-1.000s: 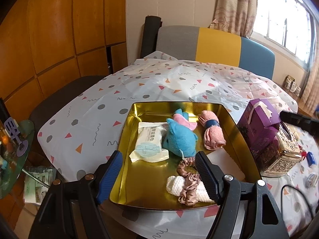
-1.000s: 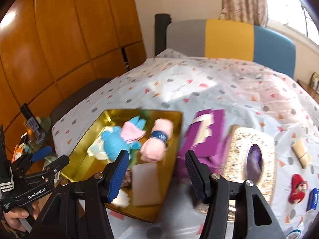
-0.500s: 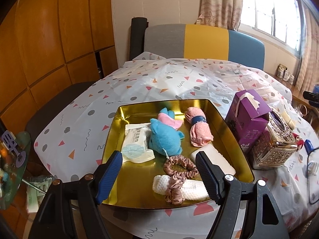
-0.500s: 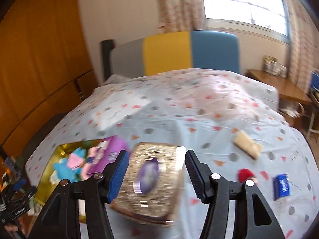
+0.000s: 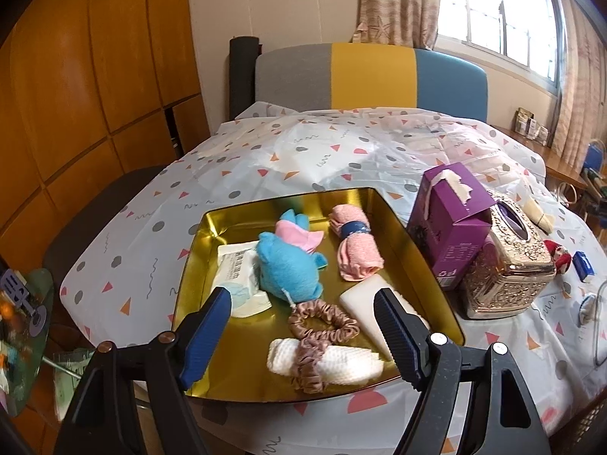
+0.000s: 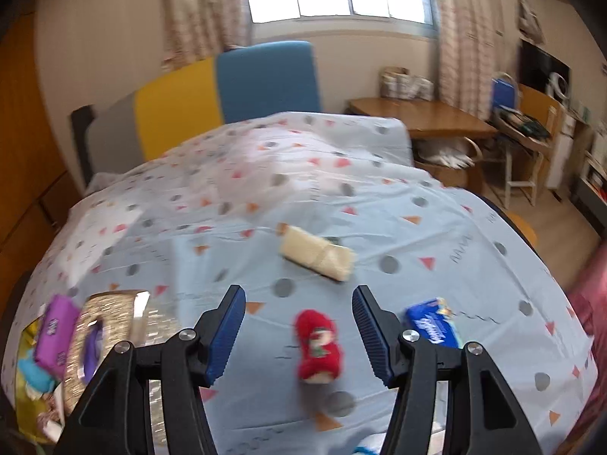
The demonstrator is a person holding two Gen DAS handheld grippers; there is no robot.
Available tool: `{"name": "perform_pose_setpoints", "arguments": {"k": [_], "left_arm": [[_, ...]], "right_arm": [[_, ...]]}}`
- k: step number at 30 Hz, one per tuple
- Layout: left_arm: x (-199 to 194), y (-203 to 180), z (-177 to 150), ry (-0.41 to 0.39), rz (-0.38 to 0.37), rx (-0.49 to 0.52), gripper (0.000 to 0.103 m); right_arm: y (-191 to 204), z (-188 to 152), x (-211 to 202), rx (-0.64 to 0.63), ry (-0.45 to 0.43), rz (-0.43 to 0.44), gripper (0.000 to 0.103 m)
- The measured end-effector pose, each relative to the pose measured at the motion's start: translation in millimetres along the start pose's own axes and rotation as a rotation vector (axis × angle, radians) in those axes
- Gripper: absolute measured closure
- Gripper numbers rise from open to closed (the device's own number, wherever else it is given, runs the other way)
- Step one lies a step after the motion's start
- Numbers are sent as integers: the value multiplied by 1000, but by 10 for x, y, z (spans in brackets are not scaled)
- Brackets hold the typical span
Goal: Organize soft objects
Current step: 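Grasp the red sock doll with the left gripper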
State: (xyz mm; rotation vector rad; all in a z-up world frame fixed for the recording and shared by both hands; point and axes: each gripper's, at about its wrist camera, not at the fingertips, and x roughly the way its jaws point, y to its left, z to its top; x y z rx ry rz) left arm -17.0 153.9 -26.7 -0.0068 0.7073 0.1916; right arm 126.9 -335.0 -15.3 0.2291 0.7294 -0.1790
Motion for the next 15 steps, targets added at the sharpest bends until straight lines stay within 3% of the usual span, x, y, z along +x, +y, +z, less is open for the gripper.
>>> {"name": "perform_pose_setpoints", "arguments": {"k": [4, 5, 7, 15], "left_arm": [[-22, -149, 79, -11, -15, 35, 24], [-27, -180, 91, -14, -20, 43, 24], [-41, -264, 131, -23, -32, 60, 24], [-195, -818, 444, -97, -158, 171, 24]], "right_arm": [[-472, -168, 212, 156, 31, -80, 44], [-585, -191, 278, 214, 81, -88, 44], [-757, -203, 302, 311, 87, -56, 44], [-932, -269, 258, 404, 91, -81, 44]]}}
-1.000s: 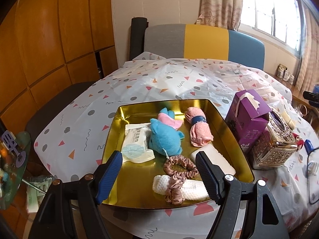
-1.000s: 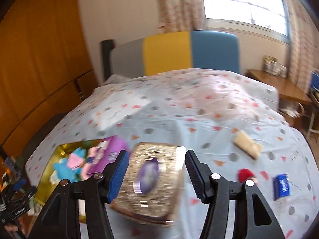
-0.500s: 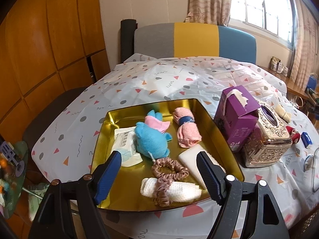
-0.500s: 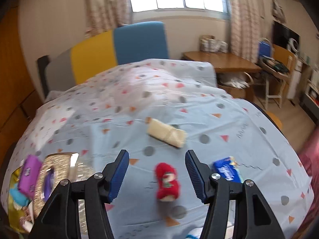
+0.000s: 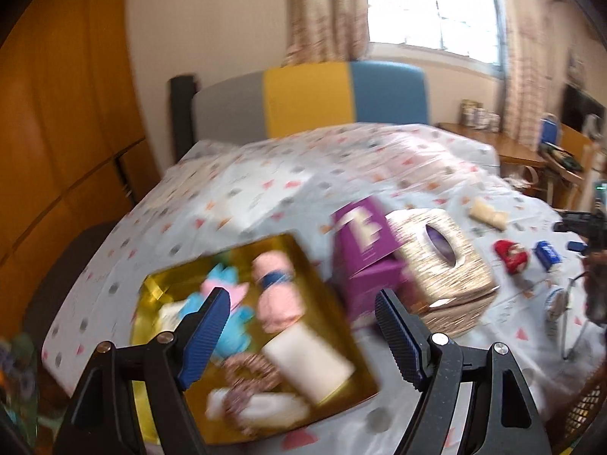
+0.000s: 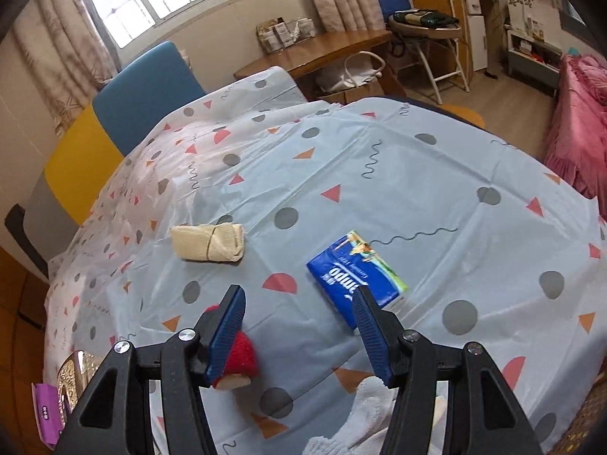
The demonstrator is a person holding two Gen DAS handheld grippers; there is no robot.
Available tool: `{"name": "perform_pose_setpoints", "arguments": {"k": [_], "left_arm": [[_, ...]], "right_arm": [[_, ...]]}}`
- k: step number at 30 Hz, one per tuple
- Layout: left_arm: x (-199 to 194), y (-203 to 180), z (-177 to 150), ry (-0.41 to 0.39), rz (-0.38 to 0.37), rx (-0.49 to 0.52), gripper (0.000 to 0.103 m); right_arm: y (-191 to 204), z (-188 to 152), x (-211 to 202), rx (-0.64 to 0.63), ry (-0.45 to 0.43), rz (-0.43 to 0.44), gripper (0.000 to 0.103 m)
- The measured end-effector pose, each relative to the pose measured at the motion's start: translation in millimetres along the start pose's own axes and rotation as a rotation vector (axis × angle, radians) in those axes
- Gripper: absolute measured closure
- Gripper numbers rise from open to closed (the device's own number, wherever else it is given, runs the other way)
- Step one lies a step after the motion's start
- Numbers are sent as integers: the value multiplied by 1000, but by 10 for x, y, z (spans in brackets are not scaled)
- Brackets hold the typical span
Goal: Organize soft objects
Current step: 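Grasp the red sock doll with the left gripper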
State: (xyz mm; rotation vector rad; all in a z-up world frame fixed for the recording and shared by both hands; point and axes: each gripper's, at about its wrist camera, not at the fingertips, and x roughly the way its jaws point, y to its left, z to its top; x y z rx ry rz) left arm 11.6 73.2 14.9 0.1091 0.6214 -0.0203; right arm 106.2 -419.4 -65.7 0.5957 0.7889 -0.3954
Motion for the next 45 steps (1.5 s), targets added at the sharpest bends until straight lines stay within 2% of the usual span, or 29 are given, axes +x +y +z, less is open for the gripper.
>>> {"name": "perform_pose_setpoints", "arguments": {"k": [6, 8, 11, 13, 15, 17, 19, 25, 28, 31, 32, 34, 35, 36, 38, 43, 45], "left_arm": [[-28, -725, 392, -64, -171, 123, 25], [-13, -1045, 494, -65, -247, 170, 27], [57, -1539, 607, -46, -332, 237, 35], [138, -1851, 629, -47, -373, 283, 37], [338, -2175, 627, 8, -404, 317, 50], [634, -2444, 619, 108, -457, 307, 53], [907, -2647, 577, 175, -481, 292, 53], [1465, -3135, 485, 288, -507, 282, 51], [1714, -3329, 451, 361, -521, 258, 49], [1965, -3526, 425, 387, -512, 260, 38], [2070, -3583, 399, 401, -492, 265, 40], [2248, -3634, 323, 455, -508, 255, 67], [2257, -3631, 288, 454, -499, 263, 76], [2203, -3594, 272, 425, -511, 256, 79], [2046, -3500, 219, 401, -550, 252, 80], [1693, -3179, -143, 369, -524, 282, 79], [1579, -3089, -254, 323, -510, 312, 79]], "right_arm": [[-241, 46, -4, 137, 0, -21, 44], [-336, 48, -2, 186, 6, -9, 44], [-400, 51, -19, 216, 1, -15, 44], [-427, 53, -40, 233, -8, -3, 44], [-445, 51, -50, 244, -10, 11, 44], [-454, 57, -56, 252, -9, 28, 44], [-458, 60, -65, 256, -10, 41, 44], [-463, 74, -62, 269, -9, 89, 44], [-475, 68, -51, 276, 0, 101, 43], [-448, 68, -37, 263, 7, 106, 43], [-427, 69, -34, 254, 8, 107, 43], [-394, 69, -35, 238, 7, 114, 43], [-377, 69, -44, 229, 2, 116, 43], [-364, 72, -53, 219, -4, 115, 43], [-322, 80, -59, 194, -9, 121, 43], [-203, 70, -57, 128, 4, 147, 43], [-111, 52, -24, 88, 43, 178, 44]]}}
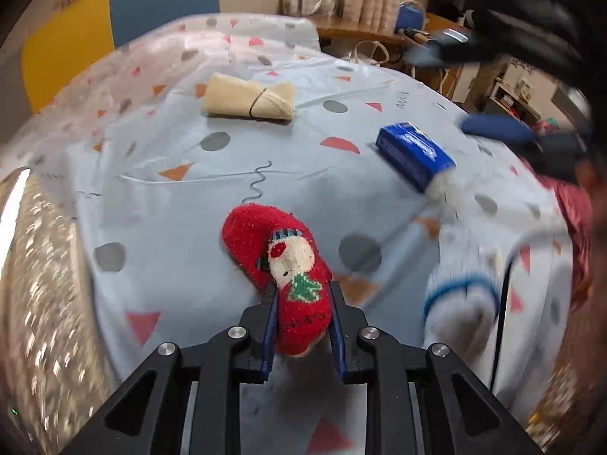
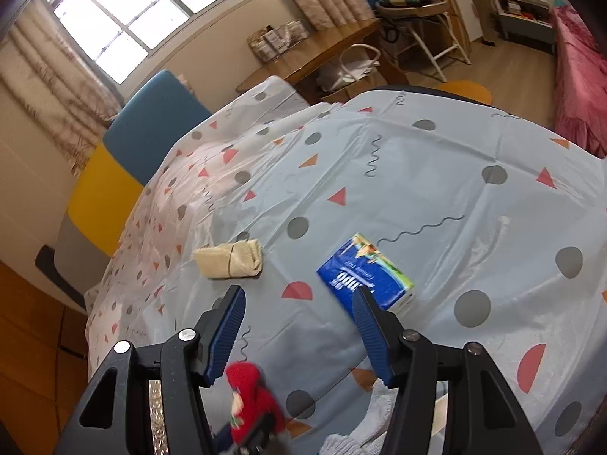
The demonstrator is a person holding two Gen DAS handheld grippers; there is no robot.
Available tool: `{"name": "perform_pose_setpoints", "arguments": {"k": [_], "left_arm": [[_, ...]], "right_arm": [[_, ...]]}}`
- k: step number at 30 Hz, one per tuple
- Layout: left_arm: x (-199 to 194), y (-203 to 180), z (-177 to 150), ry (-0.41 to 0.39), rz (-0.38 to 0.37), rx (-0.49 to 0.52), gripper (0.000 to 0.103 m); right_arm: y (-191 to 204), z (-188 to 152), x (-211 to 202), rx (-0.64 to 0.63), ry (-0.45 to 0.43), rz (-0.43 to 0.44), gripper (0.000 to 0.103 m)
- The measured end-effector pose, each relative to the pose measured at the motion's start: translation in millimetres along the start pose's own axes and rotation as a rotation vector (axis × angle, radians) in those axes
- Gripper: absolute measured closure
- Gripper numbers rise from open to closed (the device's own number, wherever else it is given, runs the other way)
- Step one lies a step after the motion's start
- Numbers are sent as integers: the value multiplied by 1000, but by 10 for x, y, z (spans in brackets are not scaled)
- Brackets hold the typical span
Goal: Organize soft objects
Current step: 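Grasp the red sock doll with the left gripper, then grasp the beige mesh roll with the right gripper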
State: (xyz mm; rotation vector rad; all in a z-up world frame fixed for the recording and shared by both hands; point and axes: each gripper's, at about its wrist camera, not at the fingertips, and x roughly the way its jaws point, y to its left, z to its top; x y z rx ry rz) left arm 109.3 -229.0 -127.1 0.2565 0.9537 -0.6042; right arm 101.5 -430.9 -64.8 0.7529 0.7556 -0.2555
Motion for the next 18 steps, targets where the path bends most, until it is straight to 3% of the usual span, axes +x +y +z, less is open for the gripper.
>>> {"name": "perform_pose_setpoints", "arguments": {"k": [3, 9, 13, 18], "left_arm": [[-44, 40, -85, -15, -7, 5, 79], [-7, 177, -140, -54, -69, -34, 78], [-21, 203, -193, -89, -90, -36, 78], [-11, 263, -204, -90, -124, -66, 77]], "right_arm": [[277, -17, 132, -147, 109, 45, 44], [1027, 124, 642, -642, 233, 37, 44], [1366, 161, 1143, -861, 294, -46, 37], [1520, 157, 1730, -989, 352, -157, 35]]}}
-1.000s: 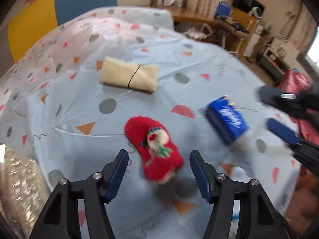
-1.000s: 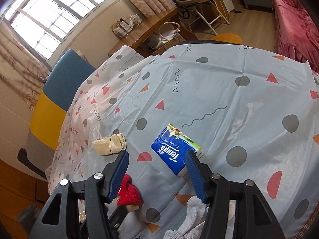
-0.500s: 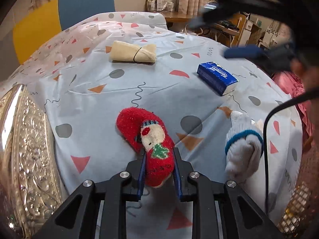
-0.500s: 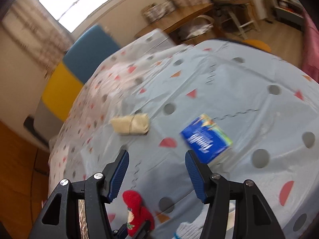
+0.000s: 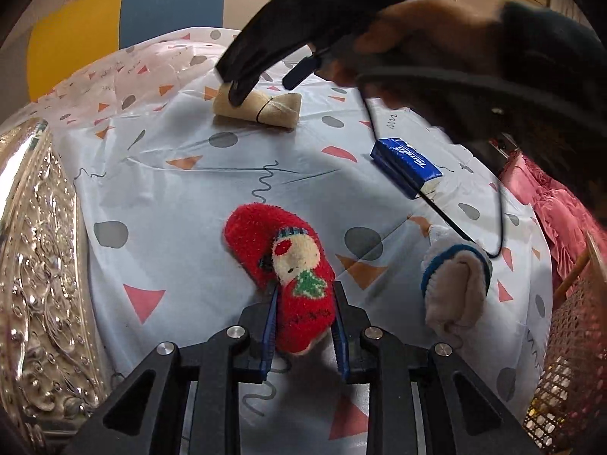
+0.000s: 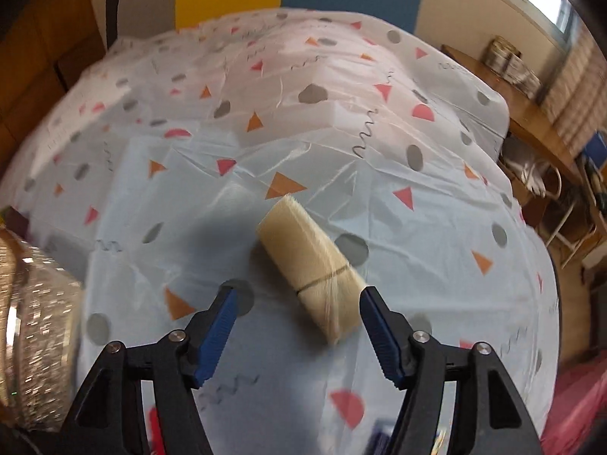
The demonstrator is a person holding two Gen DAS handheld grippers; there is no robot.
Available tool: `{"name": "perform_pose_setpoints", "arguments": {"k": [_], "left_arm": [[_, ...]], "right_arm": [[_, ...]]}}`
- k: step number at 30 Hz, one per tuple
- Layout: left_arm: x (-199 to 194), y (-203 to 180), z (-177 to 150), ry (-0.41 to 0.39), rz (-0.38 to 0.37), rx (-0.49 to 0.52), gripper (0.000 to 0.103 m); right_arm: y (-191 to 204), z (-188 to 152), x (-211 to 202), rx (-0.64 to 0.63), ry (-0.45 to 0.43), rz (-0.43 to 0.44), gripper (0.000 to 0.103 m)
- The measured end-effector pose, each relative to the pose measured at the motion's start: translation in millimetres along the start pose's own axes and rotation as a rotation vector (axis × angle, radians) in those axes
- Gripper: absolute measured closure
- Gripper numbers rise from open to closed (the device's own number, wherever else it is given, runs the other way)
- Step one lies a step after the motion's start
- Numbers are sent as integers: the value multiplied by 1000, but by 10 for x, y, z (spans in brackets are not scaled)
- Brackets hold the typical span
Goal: Organize soft objects
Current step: 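Grasp the beige mesh roll with the right gripper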
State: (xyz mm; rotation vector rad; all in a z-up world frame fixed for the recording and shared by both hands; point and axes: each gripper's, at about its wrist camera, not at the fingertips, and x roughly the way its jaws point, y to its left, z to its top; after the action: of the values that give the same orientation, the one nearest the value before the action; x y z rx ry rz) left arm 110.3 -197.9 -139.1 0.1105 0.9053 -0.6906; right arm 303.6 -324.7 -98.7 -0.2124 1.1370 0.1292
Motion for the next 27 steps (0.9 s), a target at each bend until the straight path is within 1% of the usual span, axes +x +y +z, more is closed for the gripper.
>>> {"name": "perform_pose_setpoints", "arguments": {"k": [2, 3, 4, 5, 6, 8, 9, 10, 12, 14, 16, 18, 19, 20, 22, 25, 27], "left_arm": [[-3, -9, -4, -3, 0, 0, 77], [-4, -8, -3, -4, -2, -1, 77], [-4, -8, -2, -4, -2, -2, 77], [-3, -11, -2, -3, -2, -1, 77], [-4, -16, -5, -4, -2, -1, 77], [0, -14, -5, -6, -1, -1, 76], [-1, -14, -7, -6, 0, -1, 76], [0, -12, -4, -7, -1, -2, 76], [2, -4, -4, -6, -1, -2, 76], [2, -11, 0, -3, 4, -1, 76], [5, -48, 19, 5, 17, 10, 77], [-7, -77, 36, 22, 35, 13, 79], [-23, -84, 60, 38, 41, 5, 79], [-43, -88, 74, 47, 42, -1, 80], [-126, -82, 93, 50, 51, -17, 80], [-283, -134, 121, 20, 77, 9, 80], [-384, -134, 150, 13, 88, -4, 80]], "right_arm": [[-5, 78, 190, -19, 22, -64, 35], [-18, 84, 265, -7, 41, -64, 35], [-30, 74, 333, 4, 67, -54, 38], [-34, 33, 382, 9, 84, -51, 49], [-38, -6, 365, 16, 69, -47, 51], [-90, -133, 278, 61, 64, -2, 53], [-113, -199, 233, 82, 62, 5, 53], [-140, -301, 175, 112, 71, 10, 54], [-159, -501, 66, 157, 89, 53, 54], [-144, -732, -69, 193, 113, 66, 54], [-128, -922, -136, 243, 151, 107, 53], [-92, -1110, -187, 290, 171, 145, 53], [-35, -1177, -185, 299, 191, 152, 53], [4, -1251, -171, 310, 197, 141, 52], [0, -1344, -205, 354, 149, 133, 51], [-77, -1405, -207, 407, 127, 163, 51], [-112, -1436, -219, 429, 110, 175, 50]]}}
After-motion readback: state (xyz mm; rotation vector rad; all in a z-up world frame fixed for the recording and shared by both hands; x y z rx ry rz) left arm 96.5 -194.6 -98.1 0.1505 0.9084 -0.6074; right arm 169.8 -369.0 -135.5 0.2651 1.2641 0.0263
